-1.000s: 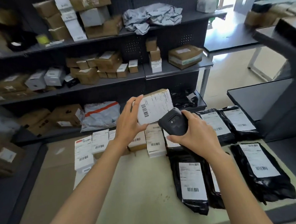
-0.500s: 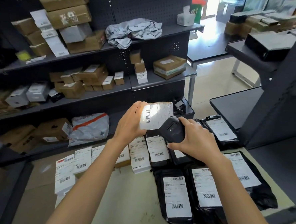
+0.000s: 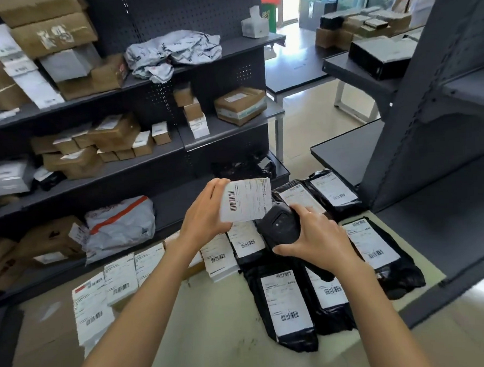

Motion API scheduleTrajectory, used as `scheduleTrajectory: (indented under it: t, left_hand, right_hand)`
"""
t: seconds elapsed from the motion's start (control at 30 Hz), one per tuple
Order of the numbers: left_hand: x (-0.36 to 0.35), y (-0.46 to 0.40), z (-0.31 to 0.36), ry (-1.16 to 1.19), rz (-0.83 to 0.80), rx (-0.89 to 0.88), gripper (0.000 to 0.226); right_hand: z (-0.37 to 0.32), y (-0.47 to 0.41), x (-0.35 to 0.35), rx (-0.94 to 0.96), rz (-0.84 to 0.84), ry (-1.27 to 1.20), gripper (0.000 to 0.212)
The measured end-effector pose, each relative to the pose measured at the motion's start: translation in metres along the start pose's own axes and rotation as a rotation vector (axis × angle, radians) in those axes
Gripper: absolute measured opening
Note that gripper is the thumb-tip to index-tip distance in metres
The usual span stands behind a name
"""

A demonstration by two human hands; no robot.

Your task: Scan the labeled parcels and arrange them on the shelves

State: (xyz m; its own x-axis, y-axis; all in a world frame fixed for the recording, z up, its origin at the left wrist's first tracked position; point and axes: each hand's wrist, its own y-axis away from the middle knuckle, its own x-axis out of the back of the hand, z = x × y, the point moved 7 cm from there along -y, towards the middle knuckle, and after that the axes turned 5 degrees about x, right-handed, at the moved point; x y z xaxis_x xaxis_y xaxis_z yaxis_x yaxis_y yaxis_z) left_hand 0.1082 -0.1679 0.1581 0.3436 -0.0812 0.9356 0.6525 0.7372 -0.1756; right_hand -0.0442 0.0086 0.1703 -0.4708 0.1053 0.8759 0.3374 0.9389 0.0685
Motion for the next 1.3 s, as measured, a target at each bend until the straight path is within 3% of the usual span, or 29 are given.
scheduleTrajectory:
  t: [0.33, 0.47, 0.57, 1.0, 1.3]
  left_hand:
    - [-0.046, 0.020, 0.066, 0.069, -0.149, -0.223, 0.099]
    - [-0.082, 0.031, 0.114, 0.109, -0.262, -0.310, 0.102]
    - [-0.112, 0.039, 0.165, 0.106, -0.334, -0.387, 0.105]
    - [-0.224, 0.086, 0.479, 0.276, -0.430, -0.836, 0.086]
    - [-0.291, 0.092, 0.736, 0.404, -0.407, -0.910, 0.083]
  right_hand:
    - [0.045, 0.086, -0.025, -0.261, 0.131, -0.113, 0.096]
    - [0.079, 0.128, -0.031, -0.426, 0.187, -0.183, 0.083]
    - [0.114, 0.168, -0.028, -0.563, 0.243, -0.236, 0.088]
    - [0.299, 0.365, 0.049, -1.000, 0.581, -0.335, 0.079]
    - [0.485, 0.478, 0.163, -1.090, 0.712, -0.289, 0.080]
